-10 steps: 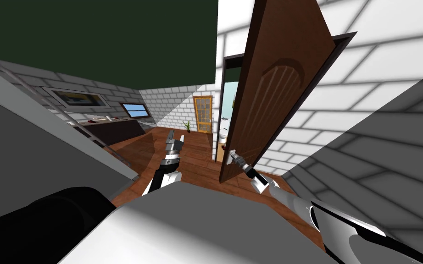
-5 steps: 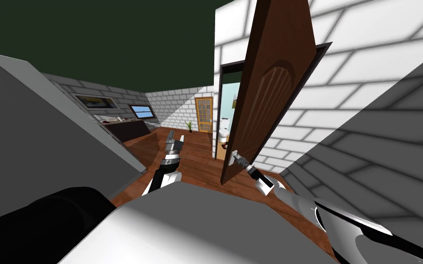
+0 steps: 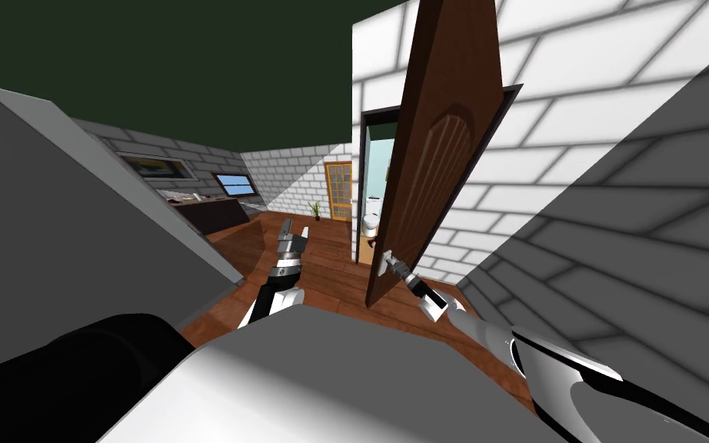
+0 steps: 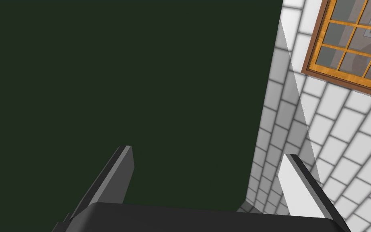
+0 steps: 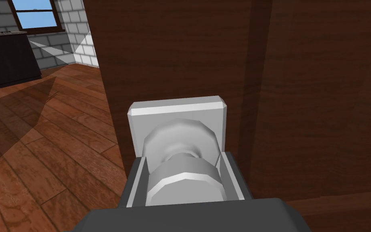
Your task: Pull the door open
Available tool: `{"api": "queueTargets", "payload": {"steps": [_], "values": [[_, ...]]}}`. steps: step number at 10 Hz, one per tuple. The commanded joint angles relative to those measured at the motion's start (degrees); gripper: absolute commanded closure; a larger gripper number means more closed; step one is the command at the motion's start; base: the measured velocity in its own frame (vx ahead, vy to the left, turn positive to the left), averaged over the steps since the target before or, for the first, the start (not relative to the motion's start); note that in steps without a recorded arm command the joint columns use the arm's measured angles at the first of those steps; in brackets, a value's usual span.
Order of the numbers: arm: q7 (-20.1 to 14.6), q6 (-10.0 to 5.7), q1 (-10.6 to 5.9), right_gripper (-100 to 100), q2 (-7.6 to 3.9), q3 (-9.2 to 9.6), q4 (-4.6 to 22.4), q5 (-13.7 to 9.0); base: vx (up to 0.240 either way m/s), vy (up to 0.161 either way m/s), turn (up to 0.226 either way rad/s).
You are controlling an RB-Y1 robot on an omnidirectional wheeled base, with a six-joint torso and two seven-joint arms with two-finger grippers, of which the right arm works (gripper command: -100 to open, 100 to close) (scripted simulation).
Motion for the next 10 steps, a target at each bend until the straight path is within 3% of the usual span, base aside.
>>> {"api": "queueTargets", "payload": {"steps": [1, 5, 10], "values": [[0.5, 1.48, -0.04, 100, 1.13, -0.11, -0.3, 0.6, -0.152, -0.171, -0.036], [2.1, 4.74, -1.04, 100, 4.8, -1.12, -1.1, 2.1, -0.101, -0.19, -0.005], [3.7, 7.96, -2.04, 100, 8.41, -2.11, -1.8, 3.5, -0.059, -0.174, 0.039]]}}
